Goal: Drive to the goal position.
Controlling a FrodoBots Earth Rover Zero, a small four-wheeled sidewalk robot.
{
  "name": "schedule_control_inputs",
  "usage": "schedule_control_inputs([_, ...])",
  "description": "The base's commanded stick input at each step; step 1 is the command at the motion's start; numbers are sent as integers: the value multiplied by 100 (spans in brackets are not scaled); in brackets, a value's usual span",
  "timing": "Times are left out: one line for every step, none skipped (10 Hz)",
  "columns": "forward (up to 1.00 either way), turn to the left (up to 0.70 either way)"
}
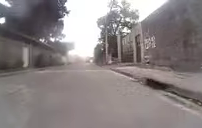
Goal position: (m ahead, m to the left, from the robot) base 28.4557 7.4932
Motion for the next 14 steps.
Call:
schedule_control_inputs([100,0])
schedule_control_inputs([100,0])
schedule_control_inputs([100,0])
schedule_control_inputs([100,0])
schedule_control_inputs([100,0])
schedule_control_inputs([100,0])
schedule_control_inputs([100,0])
schedule_control_inputs([100,0])
schedule_control_inputs([100,0])
schedule_control_inputs([100,0])
schedule_control_inputs([100,0])
schedule_control_inputs([100,0])
schedule_control_inputs([100,0])
schedule_control_inputs([100,0])
